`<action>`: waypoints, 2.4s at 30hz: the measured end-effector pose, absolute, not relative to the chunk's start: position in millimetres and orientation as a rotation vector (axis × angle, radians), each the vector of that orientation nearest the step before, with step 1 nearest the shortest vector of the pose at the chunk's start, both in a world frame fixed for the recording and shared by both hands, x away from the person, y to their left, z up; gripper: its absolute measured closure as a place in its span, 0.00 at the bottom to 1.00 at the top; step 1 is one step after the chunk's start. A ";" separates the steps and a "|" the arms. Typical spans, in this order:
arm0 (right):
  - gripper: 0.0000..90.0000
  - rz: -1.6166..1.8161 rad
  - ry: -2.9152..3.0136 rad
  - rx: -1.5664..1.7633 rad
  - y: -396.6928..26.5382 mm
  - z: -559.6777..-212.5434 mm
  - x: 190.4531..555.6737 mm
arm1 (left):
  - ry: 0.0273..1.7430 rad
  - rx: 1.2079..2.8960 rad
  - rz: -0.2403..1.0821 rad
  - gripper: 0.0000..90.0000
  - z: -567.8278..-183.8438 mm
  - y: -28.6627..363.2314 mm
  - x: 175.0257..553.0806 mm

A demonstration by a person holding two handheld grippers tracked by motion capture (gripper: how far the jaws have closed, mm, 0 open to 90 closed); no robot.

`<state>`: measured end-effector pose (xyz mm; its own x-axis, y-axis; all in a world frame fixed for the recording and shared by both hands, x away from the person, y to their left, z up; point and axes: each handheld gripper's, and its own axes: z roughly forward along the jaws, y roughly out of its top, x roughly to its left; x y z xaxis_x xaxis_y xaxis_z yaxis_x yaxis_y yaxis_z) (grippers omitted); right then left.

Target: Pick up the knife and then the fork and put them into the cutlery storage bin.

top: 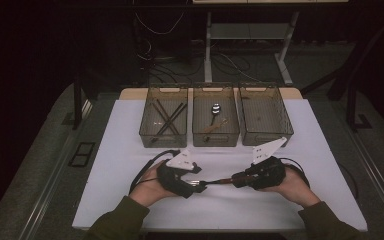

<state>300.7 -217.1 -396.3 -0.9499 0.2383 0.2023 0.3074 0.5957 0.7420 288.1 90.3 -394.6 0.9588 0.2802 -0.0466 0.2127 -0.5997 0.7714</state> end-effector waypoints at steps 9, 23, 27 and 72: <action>0.84 -1.363 -2.748 -0.611 -235.0 -386.6 307.7 | 0.597 2.092 0.206 0.16 -421.6 137.7 275.7; 0.84 -1.566 -2.720 -0.799 -262.6 -354.2 321.0 | 0.666 2.115 0.232 0.00 -438.4 146.9 272.5; 0.84 -1.614 -2.708 -0.861 -269.1 -344.1 325.4 | 0.675 2.116 0.240 0.00 -438.3 147.3 272.3; 0.68 -1.313 -2.651 -1.916 -316.3 -389.5 453.3 | 0.720 2.131 0.271 0.00 -438.0 152.7 275.4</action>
